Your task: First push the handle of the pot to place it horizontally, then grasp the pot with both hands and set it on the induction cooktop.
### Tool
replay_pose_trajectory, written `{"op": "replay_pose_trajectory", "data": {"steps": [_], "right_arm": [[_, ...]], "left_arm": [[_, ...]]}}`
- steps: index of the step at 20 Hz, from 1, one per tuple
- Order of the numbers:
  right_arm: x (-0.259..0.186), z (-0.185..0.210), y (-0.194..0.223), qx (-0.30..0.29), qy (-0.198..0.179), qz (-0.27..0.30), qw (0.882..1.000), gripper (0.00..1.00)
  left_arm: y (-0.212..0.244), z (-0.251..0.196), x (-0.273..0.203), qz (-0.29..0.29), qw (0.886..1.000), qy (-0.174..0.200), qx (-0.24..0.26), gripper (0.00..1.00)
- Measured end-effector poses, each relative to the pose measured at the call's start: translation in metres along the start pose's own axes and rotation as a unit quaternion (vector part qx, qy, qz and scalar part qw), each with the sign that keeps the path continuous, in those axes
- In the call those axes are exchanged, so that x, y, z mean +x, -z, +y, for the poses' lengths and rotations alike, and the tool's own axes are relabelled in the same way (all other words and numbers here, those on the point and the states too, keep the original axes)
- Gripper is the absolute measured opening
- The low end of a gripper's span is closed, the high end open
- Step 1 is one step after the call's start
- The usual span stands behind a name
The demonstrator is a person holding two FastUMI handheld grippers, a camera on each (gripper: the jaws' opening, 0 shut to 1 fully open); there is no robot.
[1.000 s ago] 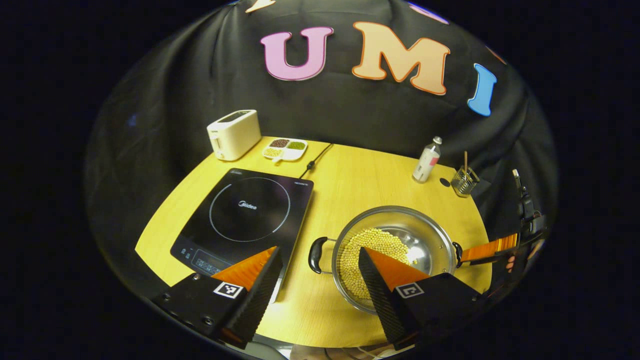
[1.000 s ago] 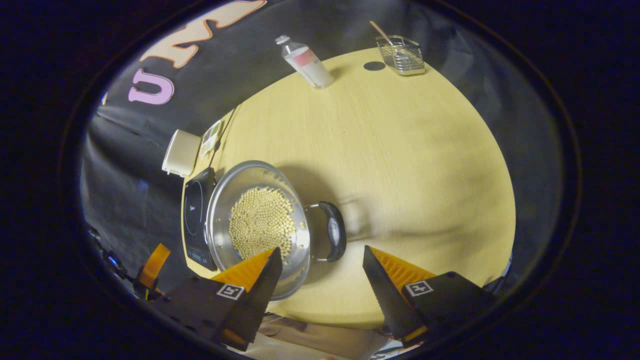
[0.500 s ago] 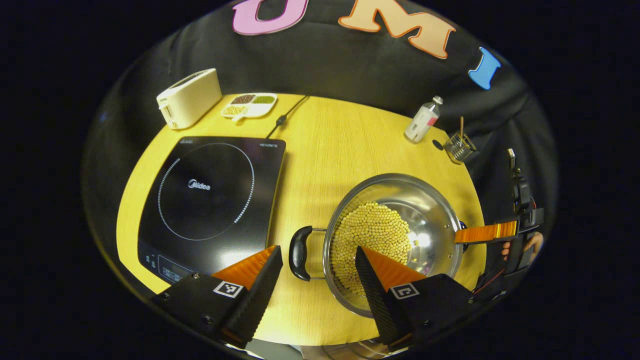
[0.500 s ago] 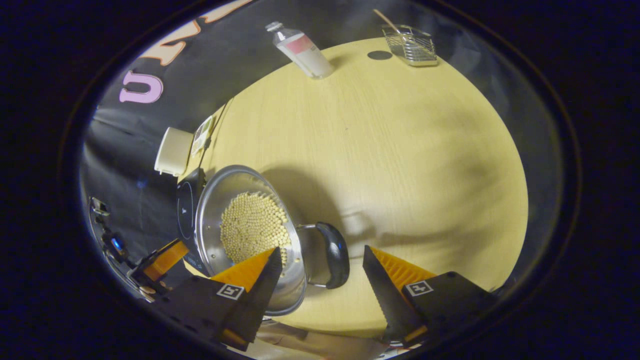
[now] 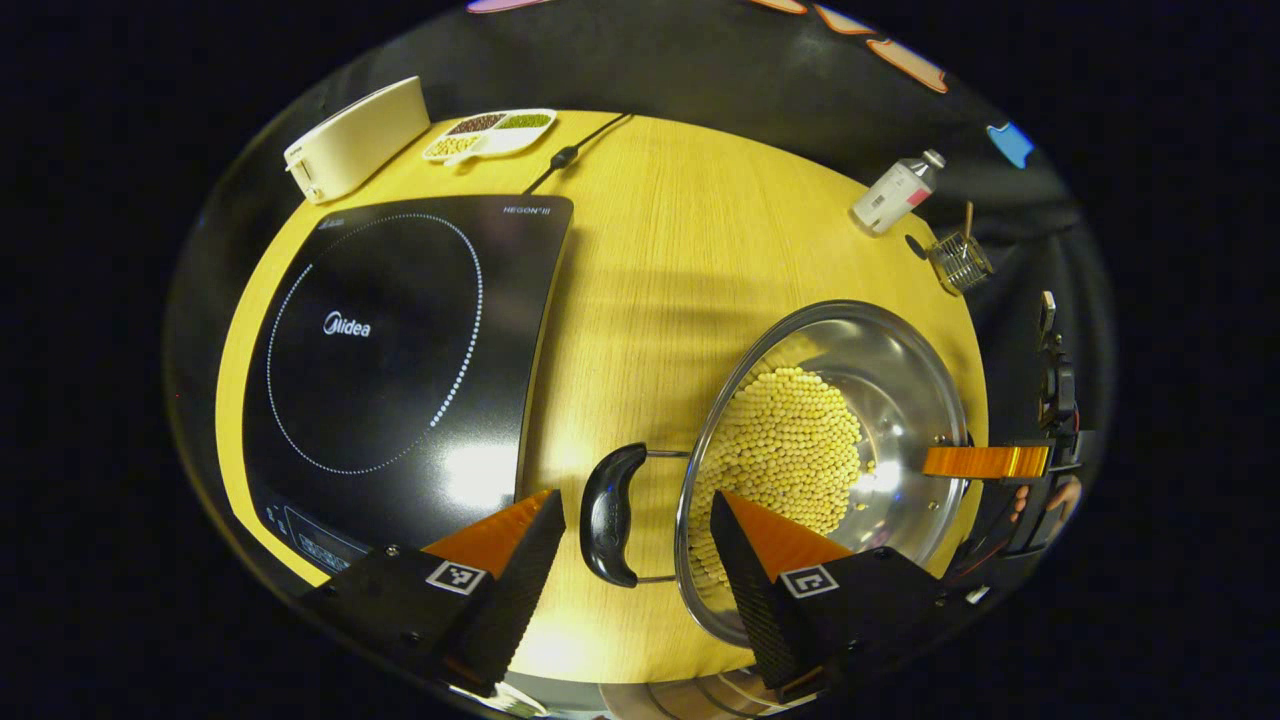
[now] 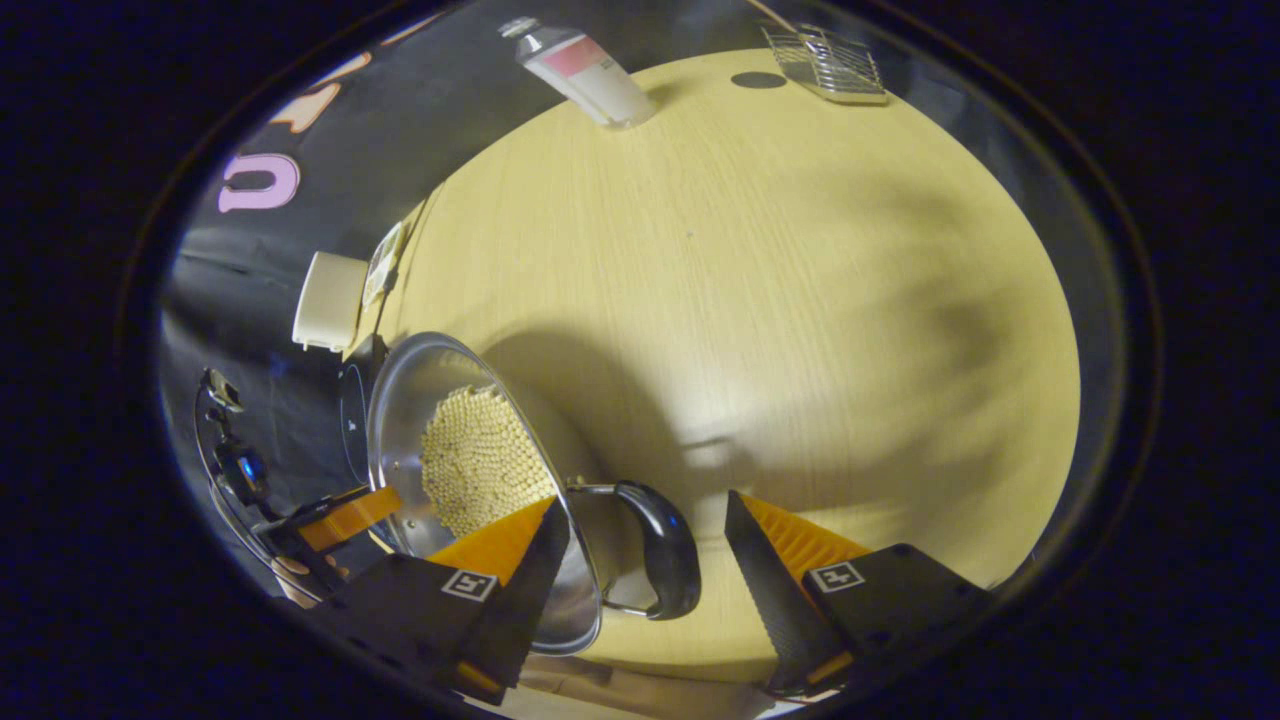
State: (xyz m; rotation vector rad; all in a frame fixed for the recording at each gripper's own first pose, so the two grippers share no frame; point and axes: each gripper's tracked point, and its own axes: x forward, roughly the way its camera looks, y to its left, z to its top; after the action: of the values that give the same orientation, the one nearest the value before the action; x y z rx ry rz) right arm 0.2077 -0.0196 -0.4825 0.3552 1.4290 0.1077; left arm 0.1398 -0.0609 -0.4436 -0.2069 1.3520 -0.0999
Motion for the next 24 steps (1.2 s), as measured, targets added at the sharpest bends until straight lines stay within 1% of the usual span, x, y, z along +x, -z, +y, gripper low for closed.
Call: {"op": "replay_pose_trajectory", "data": {"steps": [2, 3, 4, 5, 6, 7, 8, 9, 10, 11, 12, 13, 14, 15, 18, 20, 21, 24], "right_arm": [[0.007, -0.005, 0.002, -0.007, 0.010, 0.004, 1.000, 0.97], [0.009, -0.001, 0.002, -0.003, -0.001, 0.007, 1.000, 0.87], [0.013, 0.001, 0.006, 0.002, -0.005, 0.013, 1.000, 0.84], [0.016, -0.002, 0.007, -0.003, 0.002, 0.016, 1.000, 0.82], [0.017, 0.001, 0.009, -0.004, -0.008, 0.019, 1.000, 0.72], [0.020, 0.007, 0.009, 0.005, -0.022, 0.024, 0.999, 0.73], [0.022, 0.009, 0.012, 0.012, -0.023, 0.028, 0.999, 0.78], [0.028, 0.008, 0.013, 0.010, -0.027, 0.030, 0.999, 0.52], [0.023, 0.008, 0.012, 0.012, -0.036, 0.029, 0.999, 0.56], [0.022, 0.009, 0.010, 0.016, -0.042, 0.031, 0.999, 0.55], [0.024, 0.012, 0.012, 0.024, -0.048, 0.029, 0.998, 0.59], [0.024, 0.014, 0.010, 0.031, -0.057, 0.025, 0.998, 0.55], [0.022, 0.015, 0.009, 0.033, -0.066, 0.019, 0.997, 0.55], [0.024, 0.015, 0.011, 0.028, -0.070, 0.018, 0.997, 0.53], [0.022, 0.009, 0.016, 0.007, -0.061, 0.015, 0.998, 0.51], [0.018, 0.002, 0.020, 0.001, -0.054, 0.016, 0.998, 0.51], [0.014, -0.001, 0.021, 0.004, -0.053, 0.015, 0.998, 0.51], [0.001, -0.003, 0.030, 0.003, -0.055, 0.009, 0.998, 0.51]], "left_arm": [[0.003, -0.001, 0.007, 0.013, 1.000, 0.000, -0.009, 0.91], [0.004, -0.002, 0.009, 0.015, 1.000, 0.002, -0.011, 0.92], [0.004, -0.003, 0.012, 0.016, 1.000, 0.003, -0.011, 0.92], [0.005, -0.004, 0.015, 0.017, 1.000, 0.003, -0.013, 0.92], [0.006, -0.006, 0.018, 0.020, 1.000, 0.005, -0.015, 0.88], [0.008, -0.006, 0.018, 0.027, 1.000, 0.002, -0.015, 0.83], [0.010, -0.003, 0.023, 0.032, 0.999, -0.003, -0.010, 0.77], [0.010, 0.000, 0.025, 0.036, 0.999, -0.011, -0.003, 0.75], [0.011, 0.001, 0.022, 0.040, 0.999, -0.011, -0.001, 0.75], [0.009, 0.001, 0.022, 0.037, 0.999, -0.011, -0.005, 0.71], [0.011, 0.001, 0.023, 0.043, 0.999, -0.010, -0.012, 0.70], [0.011, 0.001, 0.022, 0.041, 0.999, -0.009, -0.018, 0.65], [0.010, 0.001, 0.022, 0.039, 0.999, -0.009, -0.020, 0.68], [0.011, 0.000, 0.023, 0.036, 0.999, -0.008, -0.021, 0.67], [0.014, -0.005, 0.022, 0.030, 0.999, -0.006, -0.016, 0.65], [0.021, -0.010, 0.017, 0.030, 1.000, -0.003, -0.008, 0.59], [0.024, -0.014, 0.010, 0.029, 1.000, -0.001, -0.003, 0.61], [0.028, -0.018, 0.000, 0.027, 1.000, -0.002, 0.005, 0.60]]}}
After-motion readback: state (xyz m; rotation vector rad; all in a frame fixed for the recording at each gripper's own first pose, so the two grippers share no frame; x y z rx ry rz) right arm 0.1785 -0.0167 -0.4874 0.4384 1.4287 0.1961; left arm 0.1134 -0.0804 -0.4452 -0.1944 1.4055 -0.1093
